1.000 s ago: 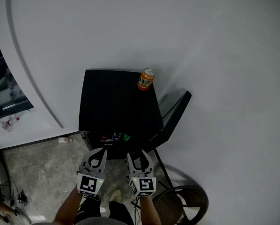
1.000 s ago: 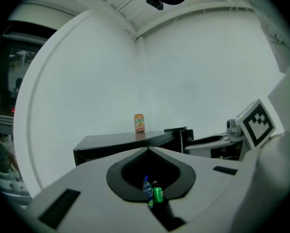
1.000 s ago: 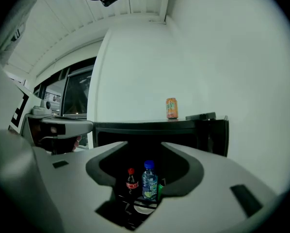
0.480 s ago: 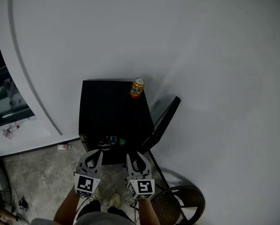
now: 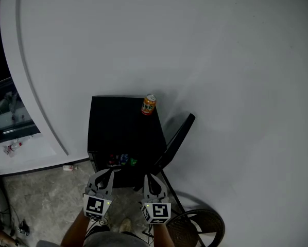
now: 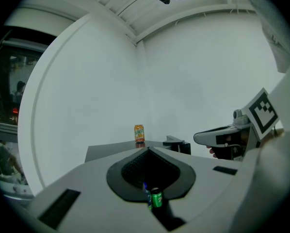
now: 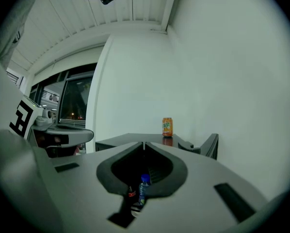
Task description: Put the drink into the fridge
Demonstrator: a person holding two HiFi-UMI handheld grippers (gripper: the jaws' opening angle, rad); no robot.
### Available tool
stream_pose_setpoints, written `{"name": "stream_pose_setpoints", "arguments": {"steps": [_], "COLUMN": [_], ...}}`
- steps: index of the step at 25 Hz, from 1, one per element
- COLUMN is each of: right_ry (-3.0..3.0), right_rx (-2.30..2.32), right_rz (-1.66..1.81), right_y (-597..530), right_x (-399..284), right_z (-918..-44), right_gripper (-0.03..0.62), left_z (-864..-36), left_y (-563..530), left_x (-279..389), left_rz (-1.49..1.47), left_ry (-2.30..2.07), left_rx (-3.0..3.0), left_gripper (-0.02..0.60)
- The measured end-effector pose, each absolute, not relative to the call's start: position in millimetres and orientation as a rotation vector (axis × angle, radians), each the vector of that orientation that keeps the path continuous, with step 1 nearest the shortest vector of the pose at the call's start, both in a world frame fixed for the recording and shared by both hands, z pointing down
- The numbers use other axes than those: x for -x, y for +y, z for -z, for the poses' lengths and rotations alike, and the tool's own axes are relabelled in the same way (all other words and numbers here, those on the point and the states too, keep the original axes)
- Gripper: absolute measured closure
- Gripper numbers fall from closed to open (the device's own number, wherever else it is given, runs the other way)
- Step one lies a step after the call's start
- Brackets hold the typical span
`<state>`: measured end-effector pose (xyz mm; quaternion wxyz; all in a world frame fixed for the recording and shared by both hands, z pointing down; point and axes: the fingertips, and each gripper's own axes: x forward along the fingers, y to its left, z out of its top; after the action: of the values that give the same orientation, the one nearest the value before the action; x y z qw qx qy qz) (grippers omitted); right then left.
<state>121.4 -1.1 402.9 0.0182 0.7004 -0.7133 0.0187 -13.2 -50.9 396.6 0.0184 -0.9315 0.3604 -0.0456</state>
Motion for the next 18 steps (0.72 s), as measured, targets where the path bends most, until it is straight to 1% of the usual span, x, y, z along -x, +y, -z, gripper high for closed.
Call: {"name": "stream_pose_setpoints", "arguments": {"steps": [6, 9, 18], "right_ry": [-2.226, -2.223, -2.201], "right_rx": [-2.164, -2.164, -2.197], "right_rz": [-0.040, -0.042, -0.055], "right_y": [-3.1, -5.8, -26.8], "right_x": [-122.1, -122.7, -114.9], "right_z": [-402.2, -403.0, -401.1], "right_gripper": [0.565, 0.565, 0.565], "left_z": [-398.5, -393.6, -389.5], "left_y": [-54.6, -57.5, -81.8], "left_x": [8.6, 9.2, 17.4], "left_rz": [0.177, 0.132, 0.127], "left_ry": [1.112, 1.110, 1.076], "left_rx": [2.902, 2.895, 2.906], "left_gripper": [0.578, 0.577, 0.577]}}
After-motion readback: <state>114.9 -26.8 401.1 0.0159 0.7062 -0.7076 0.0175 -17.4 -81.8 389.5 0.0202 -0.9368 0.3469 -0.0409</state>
